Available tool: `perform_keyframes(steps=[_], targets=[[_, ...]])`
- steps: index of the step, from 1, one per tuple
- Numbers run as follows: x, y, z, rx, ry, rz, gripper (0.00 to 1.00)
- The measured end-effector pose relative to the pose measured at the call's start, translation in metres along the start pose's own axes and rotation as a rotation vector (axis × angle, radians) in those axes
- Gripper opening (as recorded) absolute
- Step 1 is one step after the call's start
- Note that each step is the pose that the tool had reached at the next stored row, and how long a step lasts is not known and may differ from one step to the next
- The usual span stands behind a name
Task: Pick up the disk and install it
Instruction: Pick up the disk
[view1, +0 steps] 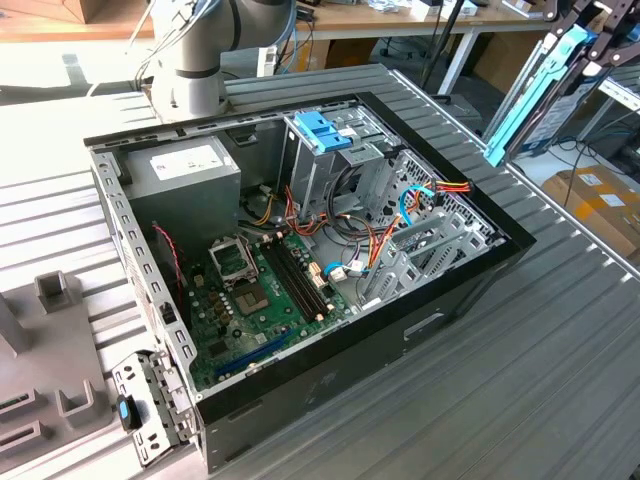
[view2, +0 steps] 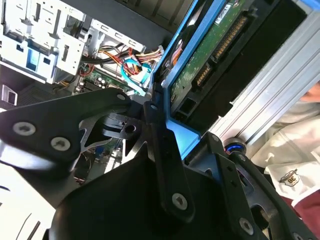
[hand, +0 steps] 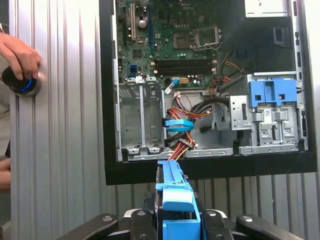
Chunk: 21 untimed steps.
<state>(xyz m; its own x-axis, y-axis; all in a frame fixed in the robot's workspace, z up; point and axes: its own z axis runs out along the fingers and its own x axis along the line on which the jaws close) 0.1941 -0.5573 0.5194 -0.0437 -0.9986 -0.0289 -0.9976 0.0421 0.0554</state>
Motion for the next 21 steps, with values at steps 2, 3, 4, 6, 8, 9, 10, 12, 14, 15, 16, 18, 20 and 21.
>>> perform_keyframes(steps=[2,3,4,6,8,9,10,12,14,15,16,18,20,21], targets=[[0.0042,0.0009,-0.0001,0.0,0.0,0.0,0.37],[0.0071,0.0016,-0.0001,0.0,0.0,0.0,0.37],[0.0094,0.0023,-0.0002,0.0,0.0,0.0,0.37],[0.0115,0.003,-0.0002,0.0,0.0,0.0,0.37],[0.0137,0.004,-0.0002,0.0,0.0,0.0,0.37],[0.0144,0.0043,-0.0002,0.0,0.0,0.0,0.37],[0.0153,0.0046,-0.0002,0.0,0.0,0.0,0.37],[0.0175,0.0052,-0.0002,0.0,0.0,0.0,0.37],[0.0208,0.0055,-0.0002,0.0,-0.0001,0.0,0.37],[0.0225,0.0056,-0.0003,0.0,0.0,0.0,0.37],[0.0238,0.0056,-0.0004,0.0,0.0,0.0,0.37],[0.0276,0.006,-0.0004,0.0,0.0,0.0,0.37],[0.0315,0.0065,-0.0006,0.0,0.0001,-0.001,0.37],[0.0324,0.0068,-0.0006,0.0,0.0001,-0.001,0.37]])
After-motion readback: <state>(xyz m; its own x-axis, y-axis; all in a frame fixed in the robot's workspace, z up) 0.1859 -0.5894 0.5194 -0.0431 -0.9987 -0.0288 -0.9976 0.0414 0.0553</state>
